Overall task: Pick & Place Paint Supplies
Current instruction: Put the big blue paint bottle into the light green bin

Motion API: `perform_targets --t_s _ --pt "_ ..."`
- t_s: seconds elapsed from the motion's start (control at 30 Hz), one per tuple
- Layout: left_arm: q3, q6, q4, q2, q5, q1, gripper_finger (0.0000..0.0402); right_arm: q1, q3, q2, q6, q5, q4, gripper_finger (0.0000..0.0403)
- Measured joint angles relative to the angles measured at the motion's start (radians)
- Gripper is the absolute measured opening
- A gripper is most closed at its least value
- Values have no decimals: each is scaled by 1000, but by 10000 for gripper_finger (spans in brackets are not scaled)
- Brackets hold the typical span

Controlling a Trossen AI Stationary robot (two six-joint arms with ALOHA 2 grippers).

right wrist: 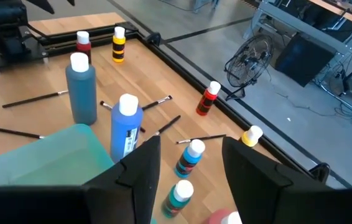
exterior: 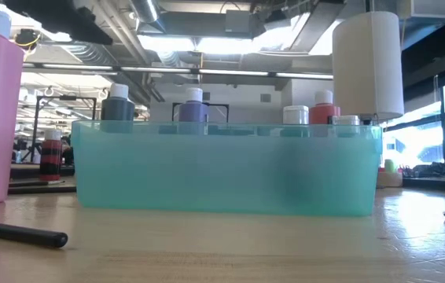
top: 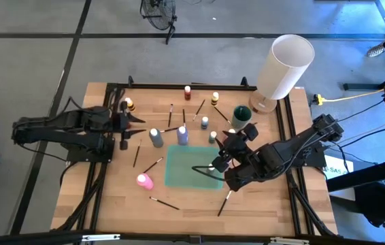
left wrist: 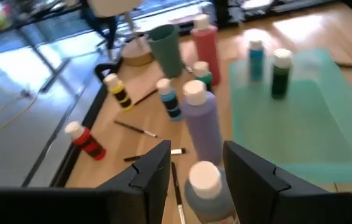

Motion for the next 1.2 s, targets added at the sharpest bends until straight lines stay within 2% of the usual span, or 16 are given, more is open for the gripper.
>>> perform_targets --t_s 0.1,0.37,0.73,0.9,0.97,1.07,1.2 --pt "-21 -83 5 2 -27 0 143 11 -1 0 3 0 -1 174" --pt "14 -148 -56 1 -28 0 143 53 -1 0 2 0 -12 174" --pt "167 -624 -428 71 -167 6 143 78 -1 0 2 8 -12 174" --pt "171 -814 -573 147 -164 37 143 75 -1 0 2 9 -16 174" --pt "171 -833 -624 191 -165 55 143 75 -1 0 2 9 -16 174" --pt "171 -849 -632 256 -155 83 143 77 -1 0 2 10 -18 174" --pt "171 -924 -618 337 -70 111 143 78 -1 0 2 11 -34 174"
